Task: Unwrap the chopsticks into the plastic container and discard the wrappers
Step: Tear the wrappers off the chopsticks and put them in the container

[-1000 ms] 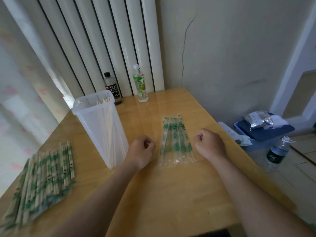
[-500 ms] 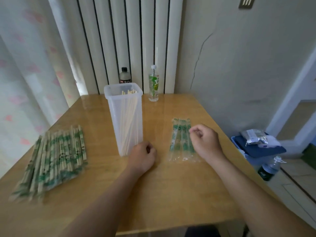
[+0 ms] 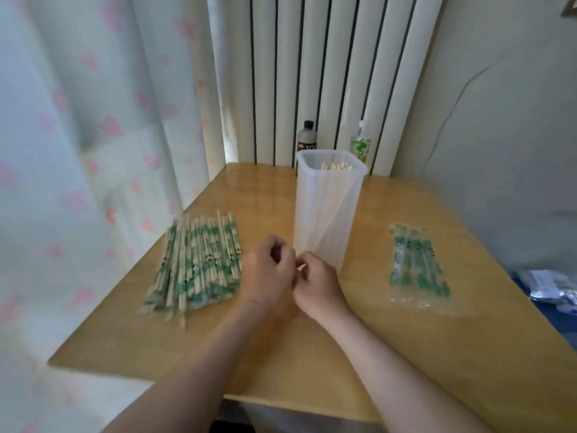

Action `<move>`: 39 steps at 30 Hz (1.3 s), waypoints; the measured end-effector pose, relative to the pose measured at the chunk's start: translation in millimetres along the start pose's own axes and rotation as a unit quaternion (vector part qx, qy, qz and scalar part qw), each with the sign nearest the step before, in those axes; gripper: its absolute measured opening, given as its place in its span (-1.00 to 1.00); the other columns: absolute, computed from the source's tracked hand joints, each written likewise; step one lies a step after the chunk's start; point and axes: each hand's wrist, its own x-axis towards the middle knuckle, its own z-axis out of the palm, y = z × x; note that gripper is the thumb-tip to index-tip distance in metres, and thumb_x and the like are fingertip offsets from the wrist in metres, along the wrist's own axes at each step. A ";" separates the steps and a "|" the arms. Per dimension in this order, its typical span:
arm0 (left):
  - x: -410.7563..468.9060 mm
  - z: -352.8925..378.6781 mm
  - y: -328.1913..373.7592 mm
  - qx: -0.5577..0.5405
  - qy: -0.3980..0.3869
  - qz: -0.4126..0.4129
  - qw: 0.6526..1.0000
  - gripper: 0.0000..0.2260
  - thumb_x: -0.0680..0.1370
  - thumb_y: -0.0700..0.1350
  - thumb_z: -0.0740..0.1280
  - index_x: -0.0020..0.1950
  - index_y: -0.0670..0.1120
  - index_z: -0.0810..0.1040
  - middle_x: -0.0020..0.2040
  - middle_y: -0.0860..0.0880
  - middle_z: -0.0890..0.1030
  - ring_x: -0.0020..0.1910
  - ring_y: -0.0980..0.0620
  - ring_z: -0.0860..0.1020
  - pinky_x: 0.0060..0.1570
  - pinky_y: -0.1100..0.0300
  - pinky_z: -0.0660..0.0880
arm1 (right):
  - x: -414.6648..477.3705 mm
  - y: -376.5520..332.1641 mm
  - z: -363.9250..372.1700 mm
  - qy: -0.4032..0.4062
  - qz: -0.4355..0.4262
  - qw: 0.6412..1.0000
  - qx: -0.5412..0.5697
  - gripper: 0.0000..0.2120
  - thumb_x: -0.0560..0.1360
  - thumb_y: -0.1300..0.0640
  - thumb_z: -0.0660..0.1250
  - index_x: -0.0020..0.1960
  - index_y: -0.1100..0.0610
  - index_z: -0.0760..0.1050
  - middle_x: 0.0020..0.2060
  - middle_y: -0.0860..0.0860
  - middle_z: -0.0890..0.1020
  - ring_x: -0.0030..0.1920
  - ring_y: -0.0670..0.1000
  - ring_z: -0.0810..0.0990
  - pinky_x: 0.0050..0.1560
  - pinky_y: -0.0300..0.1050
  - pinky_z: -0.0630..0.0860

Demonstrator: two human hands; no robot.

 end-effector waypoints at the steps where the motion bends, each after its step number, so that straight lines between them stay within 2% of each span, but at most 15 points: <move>1: 9.7 -13.6 -6.1 0.038 0.009 0.008 0.999 -0.88 0.55 -0.16 0.30 -0.19 -0.04 0.52 -0.39 0.06 0.51 -0.40 0.09 0.48 -0.38 0.13 0.38 | 4.9 -9.2 12.8 -0.013 -0.003 1.000 -0.005 -0.88 0.55 0.24 0.26 -0.12 0.06 0.49 -0.43 -0.06 0.52 -0.45 -0.11 0.46 -0.40 -0.15 0.35; 3: 27.1 -38.8 -20.1 0.152 0.016 -0.003 0.988 -0.94 0.57 -0.09 0.28 -0.09 -0.01 0.52 -0.31 0.06 0.55 -0.34 0.03 0.51 -0.36 0.14 0.40 | 13.1 -24.3 34.9 -0.028 -0.001 1.000 -0.004 -0.91 0.58 0.19 0.26 -0.08 0.07 0.50 -0.36 -0.02 0.54 -0.38 -0.05 0.50 -0.39 -0.13 0.39; 5: 39.0 -61.9 -34.3 0.266 0.013 -0.042 0.963 -0.93 0.57 -0.04 0.25 -0.01 0.04 0.52 -0.18 0.08 0.58 -0.23 0.00 0.54 -0.27 0.14 0.46 | 17.4 -31.6 51.8 -0.030 0.009 0.999 0.011 -0.91 0.60 0.17 0.24 -0.05 0.11 0.51 -0.31 0.01 0.54 -0.33 0.01 0.51 -0.36 -0.10 0.40; 8: 50.4 -88.6 -53.0 0.347 -0.015 -0.041 0.937 -0.86 0.57 -0.02 0.21 0.05 0.06 0.54 -0.02 0.08 0.59 -0.06 -0.03 0.57 -0.11 0.08 0.52 | 19.6 -32.3 62.7 -0.021 0.021 1.000 0.008 -0.88 0.60 0.18 0.22 -0.05 0.10 0.52 -0.28 0.00 0.56 -0.31 0.01 0.52 -0.34 -0.11 0.42; 10: 58.4 -98.1 -61.6 0.372 -0.085 -0.036 0.924 -0.73 0.60 -0.05 0.19 0.27 0.10 0.53 0.16 0.06 0.57 0.12 -0.04 0.55 0.01 0.04 0.52 | 21.0 -30.9 63.1 -0.017 0.023 1.000 0.008 -0.88 0.61 0.20 0.22 -0.04 0.08 0.52 -0.27 -0.02 0.56 -0.32 -0.03 0.52 -0.37 -0.18 0.41; 12: 65.1 -98.9 -66.3 0.412 -0.171 -0.025 0.894 -0.58 0.61 -0.16 0.19 0.45 0.15 0.41 0.31 -0.01 0.50 0.28 -0.09 0.48 0.14 -0.05 0.53 | 20.7 -29.6 62.2 -0.014 0.024 1.000 0.012 -0.87 0.61 0.21 0.21 -0.02 0.07 0.52 -0.27 -0.03 0.55 -0.34 -0.07 0.49 -0.46 -0.32 0.34; 15: 71.7 -92.1 -67.9 0.508 -0.266 0.088 0.815 -0.46 0.58 -0.27 0.27 0.49 0.19 0.36 0.30 -0.07 0.43 0.30 -0.11 0.39 0.20 -0.03 0.51 | 20.0 -28.3 62.8 -0.011 0.030 0.999 0.017 -0.85 0.61 0.22 0.21 0.01 0.06 0.53 -0.26 -0.04 0.55 -0.35 -0.08 0.49 -0.47 -0.34 0.34; 17: 77.1 -89.2 -67.1 0.543 -0.304 0.157 0.767 -0.49 0.58 -0.25 0.32 0.45 0.18 0.41 0.28 -0.07 0.41 0.28 -0.11 0.38 0.21 0.02 0.48 | 19.8 -27.5 64.0 -0.012 0.032 0.999 0.015 -0.86 0.61 0.22 0.21 0.03 0.05 0.53 -0.25 -0.04 0.56 -0.33 -0.08 0.51 -0.46 -0.33 0.35; 19: 82.5 -87.2 -66.1 0.555 -0.325 0.193 0.741 -0.57 0.59 -0.21 0.33 0.41 0.14 0.47 0.26 -0.06 0.43 0.27 -0.10 0.39 0.23 0.01 0.48 | 20.0 -27.0 63.9 -0.012 0.034 0.999 0.016 -0.86 0.61 0.22 0.21 0.02 0.06 0.53 -0.26 -0.04 0.56 -0.33 -0.07 0.50 -0.43 -0.28 0.36; 25: 84.6 -85.5 -71.0 0.548 -0.345 0.257 0.717 -0.63 0.60 -0.24 0.33 0.39 -0.03 0.44 0.27 -0.09 0.46 0.22 -0.07 0.46 0.21 0.03 0.50 | 18.8 -25.1 63.4 -0.008 0.033 0.999 0.034 -0.86 0.61 0.22 0.21 0.01 0.06 0.52 -0.27 0.01 0.56 -0.34 -0.03 0.51 -0.39 -0.18 0.42; 33: 84.7 -86.7 -76.5 0.526 -0.325 0.333 0.712 -0.63 0.59 -0.28 0.29 0.38 -0.06 0.37 0.32 -0.08 0.42 0.21 -0.09 0.44 0.19 0.03 0.49 | 21.6 -19.7 66.4 0.026 0.043 0.995 0.080 -0.83 0.58 0.25 0.22 -0.06 0.02 0.51 -0.29 0.02 0.57 -0.34 0.01 0.54 -0.37 -0.13 0.47; 36: 85.9 -85.9 -78.1 0.506 -0.281 0.387 0.718 -0.69 0.54 -0.29 0.37 0.24 -0.10 0.43 0.18 -0.07 0.55 0.10 -0.09 0.51 0.07 0.03 0.55 | 23.5 -14.8 67.8 0.097 0.071 0.978 0.173 -0.77 0.58 0.29 0.17 -0.08 0.05 0.53 -0.40 0.07 0.55 -0.48 0.03 0.49 -0.45 -0.08 0.42; 39: 90.7 -84.3 -76.3 0.464 -0.209 0.413 0.756 -0.64 0.39 -0.34 0.49 0.09 -0.11 0.46 -0.04 -0.07 0.61 -0.12 -0.08 0.56 -0.17 0.06 0.58 | 25.9 -12.1 65.4 0.127 0.107 0.947 0.274 -0.71 0.61 0.32 0.09 -0.07 0.11 0.55 -0.46 0.07 0.50 -0.56 0.03 0.39 -0.52 -0.18 0.30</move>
